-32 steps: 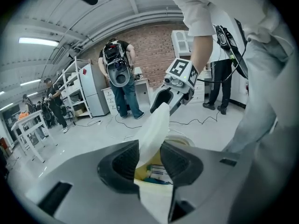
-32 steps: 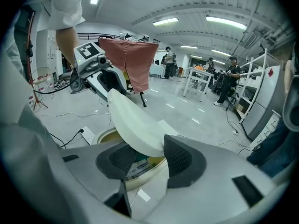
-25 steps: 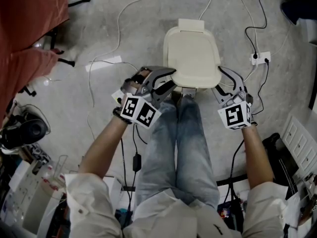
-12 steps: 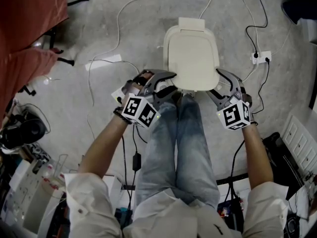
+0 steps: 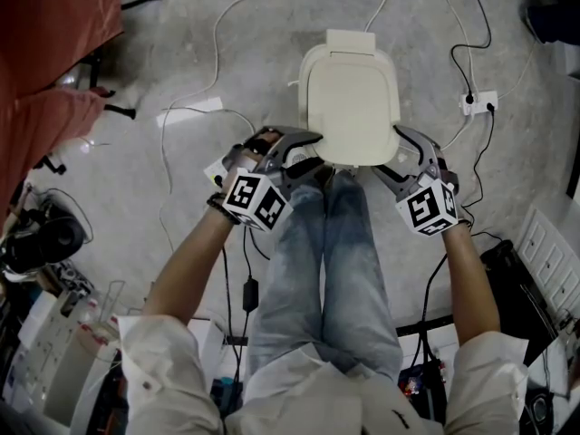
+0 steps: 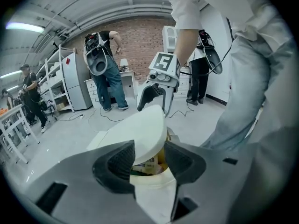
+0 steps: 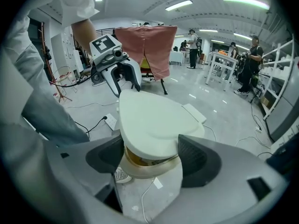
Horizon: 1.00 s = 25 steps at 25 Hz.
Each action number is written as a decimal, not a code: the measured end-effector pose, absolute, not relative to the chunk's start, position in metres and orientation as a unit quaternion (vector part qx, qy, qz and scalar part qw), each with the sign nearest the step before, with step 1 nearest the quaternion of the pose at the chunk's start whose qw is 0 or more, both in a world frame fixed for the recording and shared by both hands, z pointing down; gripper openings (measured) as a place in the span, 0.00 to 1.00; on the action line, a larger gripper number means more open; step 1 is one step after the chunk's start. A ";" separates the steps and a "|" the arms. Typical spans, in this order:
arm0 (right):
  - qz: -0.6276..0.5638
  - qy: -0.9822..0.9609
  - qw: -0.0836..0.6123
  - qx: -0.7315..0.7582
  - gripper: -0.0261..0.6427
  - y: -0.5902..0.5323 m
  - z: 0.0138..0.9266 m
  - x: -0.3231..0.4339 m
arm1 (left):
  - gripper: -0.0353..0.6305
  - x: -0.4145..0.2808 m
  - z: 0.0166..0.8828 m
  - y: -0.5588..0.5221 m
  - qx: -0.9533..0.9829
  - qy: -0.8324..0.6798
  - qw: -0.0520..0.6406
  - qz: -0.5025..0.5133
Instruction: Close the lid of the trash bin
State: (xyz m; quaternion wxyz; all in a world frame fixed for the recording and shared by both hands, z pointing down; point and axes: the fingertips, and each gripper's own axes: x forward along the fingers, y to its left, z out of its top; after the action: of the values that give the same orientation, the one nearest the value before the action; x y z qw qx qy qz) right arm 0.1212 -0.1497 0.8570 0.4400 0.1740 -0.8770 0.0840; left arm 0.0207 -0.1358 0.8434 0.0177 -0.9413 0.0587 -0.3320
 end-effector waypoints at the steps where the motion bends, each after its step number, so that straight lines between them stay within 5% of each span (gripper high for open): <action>1: 0.086 -0.877 0.441 0.171 0.60 -0.149 0.859 0.121 | 0.37 0.021 0.845 -0.134 -0.941 0.055 0.019 -0.334; 25: 0.188 -0.866 0.435 0.159 0.61 -0.137 0.891 0.120 | 0.35 0.024 0.884 -0.121 -0.931 0.043 -0.091 -0.351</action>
State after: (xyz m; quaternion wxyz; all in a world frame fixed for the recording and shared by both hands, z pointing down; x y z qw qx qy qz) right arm 0.1202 -0.1368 0.8913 0.4349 0.1587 -0.8661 0.1884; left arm 0.0237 -0.1214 0.8844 -0.0914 -0.9310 0.0426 -0.3509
